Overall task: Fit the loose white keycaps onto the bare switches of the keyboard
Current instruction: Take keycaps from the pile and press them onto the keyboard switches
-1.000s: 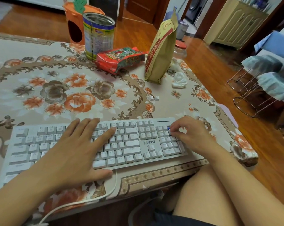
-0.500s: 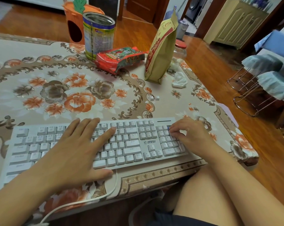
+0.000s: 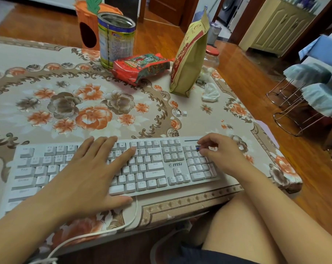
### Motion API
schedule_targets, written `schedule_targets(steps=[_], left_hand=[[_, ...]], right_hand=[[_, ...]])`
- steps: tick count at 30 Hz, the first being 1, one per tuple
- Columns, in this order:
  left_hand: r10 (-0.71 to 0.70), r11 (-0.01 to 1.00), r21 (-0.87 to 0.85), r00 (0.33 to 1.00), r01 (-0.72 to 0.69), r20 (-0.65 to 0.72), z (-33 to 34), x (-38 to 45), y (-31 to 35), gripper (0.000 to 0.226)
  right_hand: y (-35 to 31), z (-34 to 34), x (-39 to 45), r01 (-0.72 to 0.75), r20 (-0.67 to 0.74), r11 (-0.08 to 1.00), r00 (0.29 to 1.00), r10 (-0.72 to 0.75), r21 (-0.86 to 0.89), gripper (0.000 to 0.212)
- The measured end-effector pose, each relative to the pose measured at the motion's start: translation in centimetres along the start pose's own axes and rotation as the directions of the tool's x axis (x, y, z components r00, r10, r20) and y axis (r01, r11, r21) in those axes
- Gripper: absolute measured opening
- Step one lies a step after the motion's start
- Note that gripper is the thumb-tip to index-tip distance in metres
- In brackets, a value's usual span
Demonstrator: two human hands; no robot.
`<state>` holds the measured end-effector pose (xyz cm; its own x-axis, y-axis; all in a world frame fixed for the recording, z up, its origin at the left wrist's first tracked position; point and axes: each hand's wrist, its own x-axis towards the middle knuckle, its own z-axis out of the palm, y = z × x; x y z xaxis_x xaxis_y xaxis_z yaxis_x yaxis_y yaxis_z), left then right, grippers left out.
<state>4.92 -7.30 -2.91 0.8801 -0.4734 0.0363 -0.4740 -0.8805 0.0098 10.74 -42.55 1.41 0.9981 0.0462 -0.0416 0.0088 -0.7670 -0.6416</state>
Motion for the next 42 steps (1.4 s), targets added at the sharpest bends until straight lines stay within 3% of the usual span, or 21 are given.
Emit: schedule_targets(steps=[3,6,10,13,20,24,28,33,36,38,42], left_hand=[[0.005,1.000,-0.002,1.000,-0.005,-0.004,0.1,0.0,0.0,0.110],[0.002,1.000,-0.001,1.000,-0.002,0.000,0.1,0.0,0.0,0.109],[0.007,1.000,0.010,1.000,-0.007,-0.003,0.1,0.1,-0.1,0.109],[0.010,1.000,0.009,1.000,-0.010,-0.004,0.2,0.1,-0.2,0.110],[0.003,1.000,0.010,1.000,-0.003,0.000,0.3,0.2,-0.2,0.110],[0.008,1.000,0.011,1.000,-0.008,0.002,0.4,0.1,-0.1,0.111],[0.010,1.000,0.005,1.000,-0.010,-0.001,0.2,0.1,0.1,0.110],[0.000,1.000,-0.013,1.000,0.000,-0.002,0.0,0.1,0.1,0.110],[0.000,1.000,-0.018,1.000,0.000,-0.004,0.0,-0.1,0.1,0.110],[0.000,1.000,-0.021,1.000,0.000,-0.012,0.0,-0.2,0.1,0.110],[0.005,1.000,-0.030,1.000,-0.006,-0.017,0.0,-0.2,0.0,0.110]], right_hand=[[0.0,-0.3,0.6,-0.073,0.003,0.997,0.997,0.073,-0.004,0.030],[-0.1,-0.9,1.2,-0.188,0.092,0.982,0.978,0.186,0.019,0.045],[-0.8,-1.2,2.1,-0.179,0.223,0.971,0.952,0.211,-0.155,0.068],[-1.6,-1.3,2.1,-0.159,0.249,0.960,0.944,0.216,-0.231,0.064],[-1.3,-1.6,2.1,-0.247,0.260,0.964,0.928,0.266,-0.102,0.058],[-2.0,-1.3,3.0,-0.277,0.290,0.938,0.899,0.330,-0.209,0.060],[-1.9,-1.1,2.5,-0.237,0.247,0.934,0.920,0.305,-0.268,0.060],[-1.7,-2.3,3.0,-0.290,0.339,0.946,0.883,0.323,-0.145,0.045],[-3.2,-2.3,5.8,-0.153,0.162,0.971,0.970,0.183,-0.185,0.021],[-4.1,-1.3,8.5,-0.024,0.037,0.953,0.999,0.037,-0.303,0.021],[-4.4,1.6,13.2,0.139,0.093,0.825,0.990,-0.105,-0.548,0.031]])
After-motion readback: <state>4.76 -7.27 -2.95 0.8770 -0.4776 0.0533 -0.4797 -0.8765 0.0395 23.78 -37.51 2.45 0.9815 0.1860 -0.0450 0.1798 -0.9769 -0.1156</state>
